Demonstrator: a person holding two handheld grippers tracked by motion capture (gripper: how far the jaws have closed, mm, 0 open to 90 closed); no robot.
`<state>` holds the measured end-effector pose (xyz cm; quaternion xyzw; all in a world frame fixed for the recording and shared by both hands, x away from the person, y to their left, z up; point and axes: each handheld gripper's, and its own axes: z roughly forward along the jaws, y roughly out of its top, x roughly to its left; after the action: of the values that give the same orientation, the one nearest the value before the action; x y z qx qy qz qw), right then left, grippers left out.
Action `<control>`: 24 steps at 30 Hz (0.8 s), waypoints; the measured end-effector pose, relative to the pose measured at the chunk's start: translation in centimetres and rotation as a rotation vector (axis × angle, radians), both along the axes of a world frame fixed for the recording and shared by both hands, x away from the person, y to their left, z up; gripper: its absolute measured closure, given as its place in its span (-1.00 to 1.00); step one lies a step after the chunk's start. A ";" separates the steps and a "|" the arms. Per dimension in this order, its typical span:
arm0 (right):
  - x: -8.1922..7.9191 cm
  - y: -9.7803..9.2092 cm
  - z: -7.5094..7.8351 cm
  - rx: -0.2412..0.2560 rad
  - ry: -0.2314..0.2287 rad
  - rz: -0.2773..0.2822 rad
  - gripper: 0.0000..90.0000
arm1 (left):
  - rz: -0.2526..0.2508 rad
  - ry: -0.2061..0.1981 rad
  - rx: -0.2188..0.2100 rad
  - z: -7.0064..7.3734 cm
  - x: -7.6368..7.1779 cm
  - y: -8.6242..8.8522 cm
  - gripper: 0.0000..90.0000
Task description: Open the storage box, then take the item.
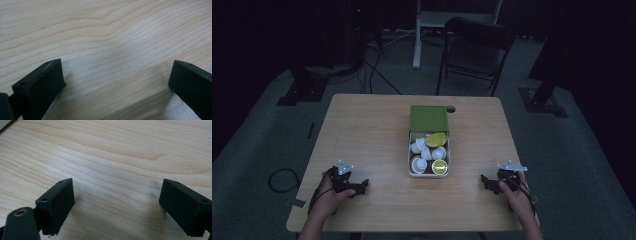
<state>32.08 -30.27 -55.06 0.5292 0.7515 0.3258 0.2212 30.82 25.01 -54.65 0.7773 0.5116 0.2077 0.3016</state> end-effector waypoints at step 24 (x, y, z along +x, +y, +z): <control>0.3 0.1 0.0 0.000 0.002 0.012 -0.74 | -0.108 -0.014 -0.020 1.1 0.1 -0.4 -0.99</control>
<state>32.38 -30.22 -55.06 0.5249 0.7550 0.3267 0.2186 30.96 24.56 -53.52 0.7991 0.4689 0.1915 0.3240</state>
